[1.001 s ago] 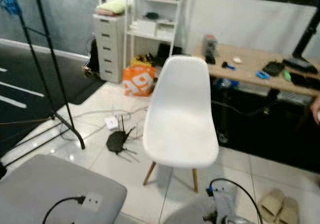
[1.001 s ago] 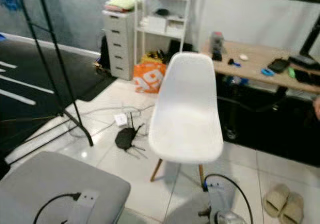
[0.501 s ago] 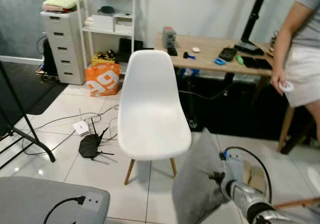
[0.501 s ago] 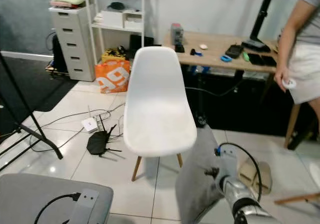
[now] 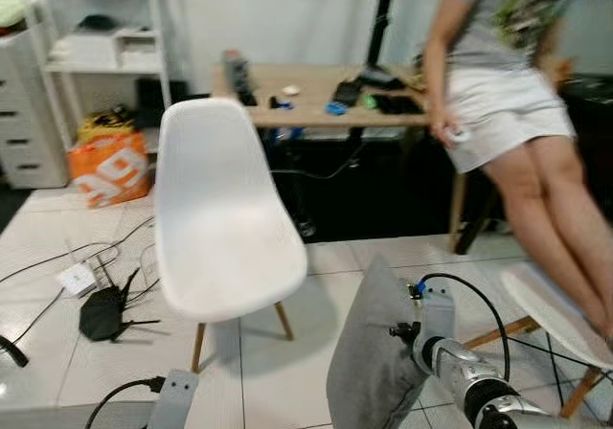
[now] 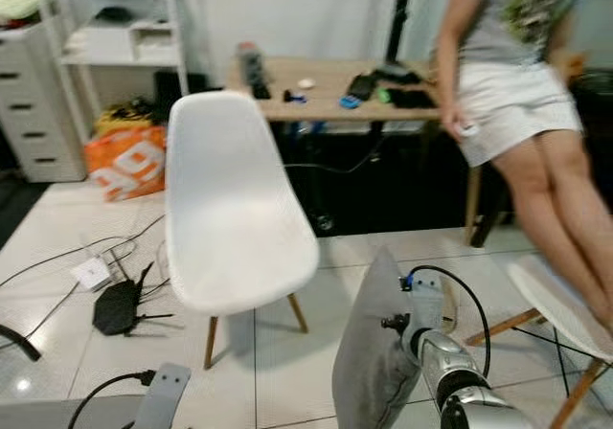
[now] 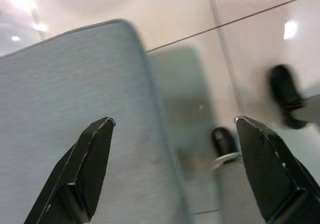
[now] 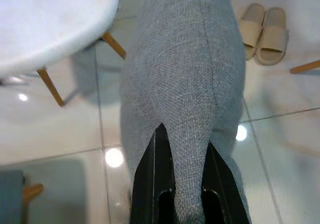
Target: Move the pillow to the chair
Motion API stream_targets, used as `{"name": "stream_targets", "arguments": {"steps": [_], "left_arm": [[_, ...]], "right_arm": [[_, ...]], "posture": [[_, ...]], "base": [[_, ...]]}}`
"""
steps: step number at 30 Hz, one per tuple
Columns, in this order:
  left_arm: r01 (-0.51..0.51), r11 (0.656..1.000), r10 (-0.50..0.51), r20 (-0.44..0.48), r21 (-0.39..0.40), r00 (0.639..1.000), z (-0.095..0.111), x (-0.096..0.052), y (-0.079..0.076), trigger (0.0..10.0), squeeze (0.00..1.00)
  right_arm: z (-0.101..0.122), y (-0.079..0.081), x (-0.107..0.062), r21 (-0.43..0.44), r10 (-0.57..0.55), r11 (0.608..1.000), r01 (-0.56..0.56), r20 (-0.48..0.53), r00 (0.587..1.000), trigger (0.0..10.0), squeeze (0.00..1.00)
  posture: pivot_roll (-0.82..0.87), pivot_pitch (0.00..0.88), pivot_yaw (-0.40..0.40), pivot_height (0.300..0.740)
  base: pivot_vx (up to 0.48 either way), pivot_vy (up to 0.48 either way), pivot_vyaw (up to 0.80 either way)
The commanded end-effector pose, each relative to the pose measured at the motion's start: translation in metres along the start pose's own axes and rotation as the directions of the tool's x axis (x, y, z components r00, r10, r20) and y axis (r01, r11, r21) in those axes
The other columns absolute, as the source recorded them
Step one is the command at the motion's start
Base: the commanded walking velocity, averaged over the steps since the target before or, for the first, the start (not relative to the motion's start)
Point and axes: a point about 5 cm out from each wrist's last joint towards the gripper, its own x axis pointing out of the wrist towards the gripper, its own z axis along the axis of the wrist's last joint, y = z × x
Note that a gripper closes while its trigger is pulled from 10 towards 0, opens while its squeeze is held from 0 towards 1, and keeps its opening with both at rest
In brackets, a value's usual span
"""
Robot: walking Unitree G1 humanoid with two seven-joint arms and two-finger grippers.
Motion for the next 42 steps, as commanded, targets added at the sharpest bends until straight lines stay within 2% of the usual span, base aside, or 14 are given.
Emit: {"name": "stream_targets", "arguments": {"steps": [1,11,12,16,22,29,31,32,34,36,37,39,41,42], "left_arm": [[-0.007,1.0,0.007,0.011,-0.005,1.0,0.001,0.0,0.005,10.0,0.0],[-0.04,0.996,0.046,0.074,-0.082,0.996,0.009,0.0,0.01,10.0,0.0],[-0.064,0.982,0.086,0.122,-0.18,0.989,0.023,0.0,0.025,10.0,0.0],[-0.087,0.965,0.128,0.155,-0.247,0.98,0.032,-0.001,0.041,10.0,0.0],[-0.087,0.963,0.13,0.157,-0.255,0.979,0.032,-0.001,0.043,10.0,0.0],[-0.079,0.974,0.115,0.166,-0.211,0.979,0.033,-0.001,0.04,10.0,0.0],[-0.085,0.974,0.121,0.166,-0.209,0.979,0.033,-0.001,0.04,10.0,0.0],[-0.087,0.974,0.122,0.165,-0.207,0.979,0.033,-0.001,0.04,10.0,0.0],[-0.087,0.974,0.122,0.165,-0.207,0.979,0.033,-0.001,0.04,10.0,0.0],[-0.086,0.975,0.121,0.166,-0.205,0.979,0.033,-0.001,0.039,10.0,0.0],[-0.086,0.975,0.121,0.166,-0.205,0.979,0.033,-0.001,0.039,10.0,0.0],[-0.083,0.975,0.118,0.166,-0.206,0.979,0.033,-0.001,0.038,10.0,0.0],[-0.083,0.975,0.118,0.166,-0.206,0.979,0.033,-0.001,0.038,10.0,0.0],[-0.082,0.975,0.117,0.167,-0.205,0.979,0.034,0.0,0.036,10.0,0.0]], "right_arm": [[0.029,0.004,0.001,-0.001,0.024,1.0,-0.024,0.123,0.992,10.0,0.0],[0.055,0.017,0.002,-0.013,0.087,0.996,-0.086,0.206,0.975,10.0,0.0],[0.067,0.022,0.002,-0.034,0.115,0.993,-0.11,0.239,0.964,10.0,0.0],[0.08,0.029,0.002,-0.051,0.142,0.99,-0.133,0.272,0.952,10.0,0.0],[0.086,0.032,0.002,-0.06,0.152,0.988,-0.14,0.288,0.945,10.0,0.0],[0.12,0.029,-0.006,-0.019,0.156,0.987,-0.162,0.4,0.903,10.0,0.0],[0.138,0.033,-0.011,0.022,0.204,0.97,-0.241,0.461,0.864,10.0,0.0],[0.16,0.043,-0.018,0.03,0.296,0.93,-0.366,0.53,0.795,10.0,0.0],[0.16,0.043,-0.018,0.03,0.296,0.93,-0.366,0.53,0.795,10.0,0.0],[0.205,0.07,-0.04,-0.034,0.482,0.786,-0.617,0.658,0.578,10.0,0.0],[0.205,0.07,-0.04,-0.034,0.482,0.786,-0.617,0.658,0.578,10.0,0.0],[0.232,0.081,-0.058,-0.092,0.541,0.699,-0.709,0.717,0.441,10.0,0.0],[0.232,0.081,-0.058,-0.092,0.541,0.699,-0.709,0.717,0.441,10.0,0.0],[0.242,0.082,-0.06,-0.099,0.508,0.745,-0.66,0.724,0.466,10.0,0.0]], "posture": [[-0.13,0.034,-0.047,0.738],[-0.14,0.042,-0.042,0.738],[-0.13,0.049,-0.049,0.738],[-0.13,0.052,-0.051,0.738],[-0.13,0.052,-0.051,0.738],[-0.13,0.057,-0.041,0.738],[-0.13,0.058,-0.038,0.738],[-0.13,0.058,-0.036,0.738],[-0.13,0.058,-0.036,0.738],[-0.14,0.056,-0.034,0.738],[-0.14,0.056,-0.034,0.738],[-0.14,0.054,-0.034,0.738],[-0.14,0.054,-0.034,0.738],[-0.14,0.048,-0.036,0.738]], "base": [[0.48,0.0,0.0],[0.48,0.0,0.0],[0.48,0.0,0.0],[0.48,0.0,0.0],[0.48,0.0,0.0],[0.471,0.0,0.0],[0.0,0.0,0.0],[0.0,0.0,0.0],[0.0,0.0,0.0],[0.0,0.0,0.0],[0.0,0.0,0.0],[0.0,0.0,0.0],[0.0,0.0,0.0],[0.0,0.0,0.0]]}}
